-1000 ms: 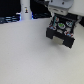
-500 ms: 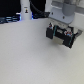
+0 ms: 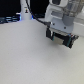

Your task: Open the kcup holder, insert the kcup into the holder, and close the kcup holder

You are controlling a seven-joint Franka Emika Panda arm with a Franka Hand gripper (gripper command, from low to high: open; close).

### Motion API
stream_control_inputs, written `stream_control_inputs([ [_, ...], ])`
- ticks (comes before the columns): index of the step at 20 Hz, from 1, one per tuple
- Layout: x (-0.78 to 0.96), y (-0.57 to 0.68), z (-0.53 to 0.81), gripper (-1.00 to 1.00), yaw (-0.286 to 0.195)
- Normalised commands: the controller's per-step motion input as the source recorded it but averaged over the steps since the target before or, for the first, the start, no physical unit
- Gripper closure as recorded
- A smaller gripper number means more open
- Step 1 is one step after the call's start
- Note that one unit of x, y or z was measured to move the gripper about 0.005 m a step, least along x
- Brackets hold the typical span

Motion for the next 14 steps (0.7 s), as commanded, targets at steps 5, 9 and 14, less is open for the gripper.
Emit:
stream_control_inputs([
  [5, -0.42, 0.38, -0.14, -1.0, 0.134],
  [9, -0.52, 0.54, 0.01, -1.0, 0.054],
  [14, -0.58, 0.57, 0.02, -1.0, 0.049],
])
